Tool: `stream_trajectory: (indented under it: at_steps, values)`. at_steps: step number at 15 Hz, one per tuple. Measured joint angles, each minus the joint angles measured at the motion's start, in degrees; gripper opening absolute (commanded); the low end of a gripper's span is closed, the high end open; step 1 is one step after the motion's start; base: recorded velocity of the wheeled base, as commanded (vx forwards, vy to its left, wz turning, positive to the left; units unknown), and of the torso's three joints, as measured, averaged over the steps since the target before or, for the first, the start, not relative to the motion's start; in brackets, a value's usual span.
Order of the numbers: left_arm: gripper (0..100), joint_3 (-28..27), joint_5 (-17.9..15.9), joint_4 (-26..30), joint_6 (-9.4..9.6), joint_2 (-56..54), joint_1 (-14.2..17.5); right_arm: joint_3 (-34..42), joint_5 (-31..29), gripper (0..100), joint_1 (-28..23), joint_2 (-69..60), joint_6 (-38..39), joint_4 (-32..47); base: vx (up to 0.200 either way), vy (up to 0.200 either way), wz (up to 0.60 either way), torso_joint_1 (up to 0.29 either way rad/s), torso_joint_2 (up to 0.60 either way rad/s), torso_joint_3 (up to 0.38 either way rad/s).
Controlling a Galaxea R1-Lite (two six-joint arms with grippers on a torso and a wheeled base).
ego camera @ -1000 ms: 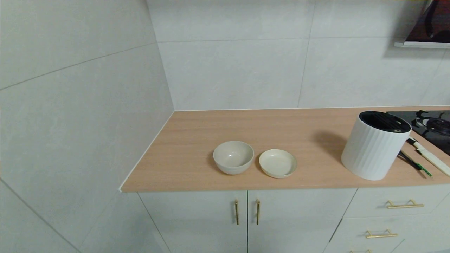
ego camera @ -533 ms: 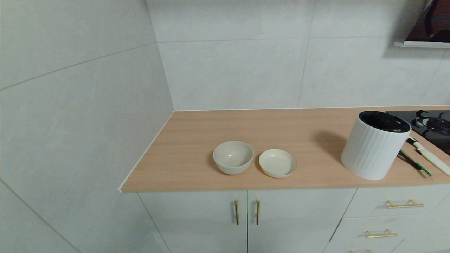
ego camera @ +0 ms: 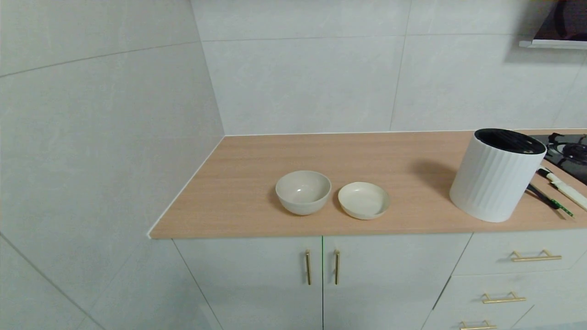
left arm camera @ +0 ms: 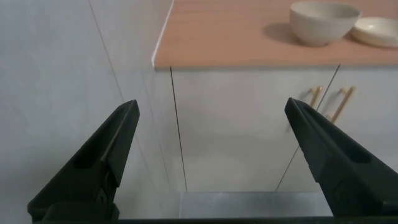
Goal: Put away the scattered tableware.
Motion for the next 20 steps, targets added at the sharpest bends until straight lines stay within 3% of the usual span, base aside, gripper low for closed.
stream_trajectory:
  at_steps: [20]
  values:
    - [100,0.0,0.0,0.0,-0.02,0.0,0.0,0.0,0.0,100,0.0,0.0,0.0,0.0,0.0,0.0,0.0,-0.204,0.5,0.296]
